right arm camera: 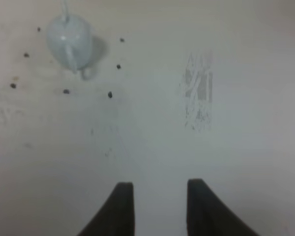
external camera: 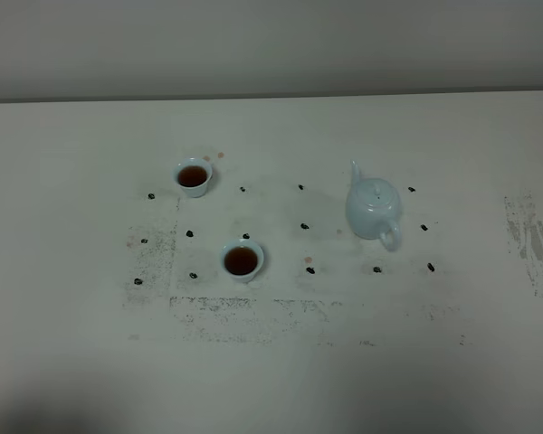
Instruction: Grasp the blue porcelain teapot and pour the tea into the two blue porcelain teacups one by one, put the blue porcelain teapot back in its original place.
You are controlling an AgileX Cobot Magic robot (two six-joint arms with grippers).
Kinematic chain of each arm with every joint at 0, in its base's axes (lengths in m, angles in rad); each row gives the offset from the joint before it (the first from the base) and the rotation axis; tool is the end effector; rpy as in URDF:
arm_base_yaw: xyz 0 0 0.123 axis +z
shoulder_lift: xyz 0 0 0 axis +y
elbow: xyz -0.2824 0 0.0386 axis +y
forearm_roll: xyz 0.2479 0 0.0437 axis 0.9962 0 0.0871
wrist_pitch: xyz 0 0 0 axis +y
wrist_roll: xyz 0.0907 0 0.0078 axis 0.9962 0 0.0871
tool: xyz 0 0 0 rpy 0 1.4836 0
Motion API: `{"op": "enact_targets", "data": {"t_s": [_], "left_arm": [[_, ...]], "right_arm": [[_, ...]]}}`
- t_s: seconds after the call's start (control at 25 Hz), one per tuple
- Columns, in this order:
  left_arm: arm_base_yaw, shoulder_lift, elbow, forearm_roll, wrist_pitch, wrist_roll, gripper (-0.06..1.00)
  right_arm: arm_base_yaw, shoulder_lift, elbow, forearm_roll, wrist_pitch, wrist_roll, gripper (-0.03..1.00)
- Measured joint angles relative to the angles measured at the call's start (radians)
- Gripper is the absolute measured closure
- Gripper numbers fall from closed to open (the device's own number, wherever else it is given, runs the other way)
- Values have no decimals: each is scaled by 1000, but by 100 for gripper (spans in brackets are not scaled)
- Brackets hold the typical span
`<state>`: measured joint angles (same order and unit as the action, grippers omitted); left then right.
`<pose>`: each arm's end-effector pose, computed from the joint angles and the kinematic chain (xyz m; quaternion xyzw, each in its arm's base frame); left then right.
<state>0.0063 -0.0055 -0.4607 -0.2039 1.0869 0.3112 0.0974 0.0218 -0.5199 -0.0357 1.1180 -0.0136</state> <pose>-0.0033 -0.0164 0.2655 0.1347 0.8534 -0.0225 0.5030 -0.0060 -0.0035 0.2783 -0.0470 0.8669 0.0030 0.4963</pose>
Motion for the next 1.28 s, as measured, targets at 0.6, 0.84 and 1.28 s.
{"op": "enact_targets", "data": {"t_s": [0.6, 0.84, 1.28], "left_arm": [[0, 0, 0, 0, 0, 0, 22], [0, 0, 0, 0, 0, 0, 22], [0, 0, 0, 0, 0, 0, 22]], "right_arm": [[0, -6, 0, -2, -3, -4, 72], [0, -6, 0, -2, -3, -4, 72], [-110, -7, 0, 19, -3, -37, 72]]}}
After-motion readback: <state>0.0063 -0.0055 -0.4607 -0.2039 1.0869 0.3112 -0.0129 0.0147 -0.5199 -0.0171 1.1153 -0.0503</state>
